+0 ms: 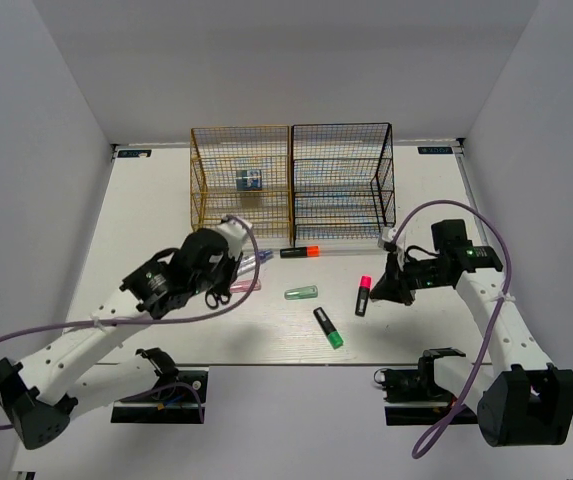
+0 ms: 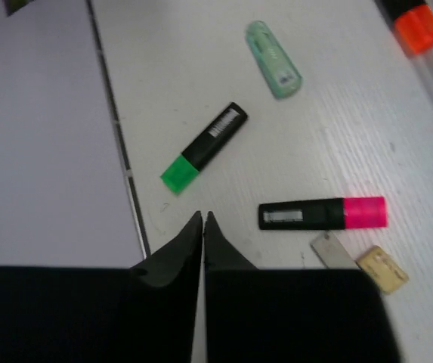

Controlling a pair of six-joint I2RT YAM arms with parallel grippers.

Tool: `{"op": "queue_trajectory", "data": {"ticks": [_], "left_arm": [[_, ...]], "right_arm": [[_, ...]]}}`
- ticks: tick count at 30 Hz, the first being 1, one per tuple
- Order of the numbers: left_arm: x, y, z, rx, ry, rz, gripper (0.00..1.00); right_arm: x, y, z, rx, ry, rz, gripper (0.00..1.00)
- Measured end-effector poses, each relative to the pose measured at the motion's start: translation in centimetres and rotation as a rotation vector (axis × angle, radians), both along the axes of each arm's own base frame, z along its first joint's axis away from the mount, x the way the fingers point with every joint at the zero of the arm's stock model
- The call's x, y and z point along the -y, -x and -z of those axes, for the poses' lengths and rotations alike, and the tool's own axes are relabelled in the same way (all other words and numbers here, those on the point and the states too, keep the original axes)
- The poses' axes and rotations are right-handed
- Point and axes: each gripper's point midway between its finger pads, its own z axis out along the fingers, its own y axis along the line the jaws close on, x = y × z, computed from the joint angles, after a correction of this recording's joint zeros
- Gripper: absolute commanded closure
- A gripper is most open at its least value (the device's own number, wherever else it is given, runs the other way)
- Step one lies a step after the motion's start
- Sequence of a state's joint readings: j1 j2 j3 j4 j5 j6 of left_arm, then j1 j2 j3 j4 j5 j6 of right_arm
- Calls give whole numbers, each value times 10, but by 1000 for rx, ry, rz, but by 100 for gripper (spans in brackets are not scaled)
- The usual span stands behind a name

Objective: Sort the stationery into containers
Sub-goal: Pick up the stationery from the center of the board.

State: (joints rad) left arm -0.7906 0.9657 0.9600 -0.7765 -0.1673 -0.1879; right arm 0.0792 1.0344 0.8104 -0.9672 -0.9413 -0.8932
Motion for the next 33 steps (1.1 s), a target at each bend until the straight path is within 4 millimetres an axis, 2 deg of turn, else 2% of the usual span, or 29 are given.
{"op": "queue_trajectory", "data": {"ticks": [1,2,3,4,6,9,12,18,22,29,33], "left_arm": [[-8,7,17,-21,-36,17,68],[-14,11,30,-37,-69,36,53],[-18,13,42,-59,-102,54,47],[-19,13,51,-84,-124,68,35],[-15,7,64,-113,-163,109,27],[-6,-4,86,-171,-219,169,22],[2,-13,104,-204,-258,229,22],[10,-34,125,-191,-299,312,25],[12,-46,127,-153,-326,346,25],[22,-77,115,-63,-372,382,27],[19,-94,121,-76,-389,369,29]], "right_arm": [[-3,6,-1,11,-21,-34,61],[-5,12,0,20,-41,-61,53],[-6,15,0,34,-51,-83,45],[-7,17,1,45,-61,-98,44],[-8,20,3,70,-74,-126,44],[-9,22,5,95,-83,-145,45],[-8,25,8,112,-84,-155,45],[-8,25,9,134,-84,-164,45],[-9,24,9,147,-85,-172,45],[-9,24,9,166,-85,-185,45],[-9,26,9,166,-87,-191,45]]}}
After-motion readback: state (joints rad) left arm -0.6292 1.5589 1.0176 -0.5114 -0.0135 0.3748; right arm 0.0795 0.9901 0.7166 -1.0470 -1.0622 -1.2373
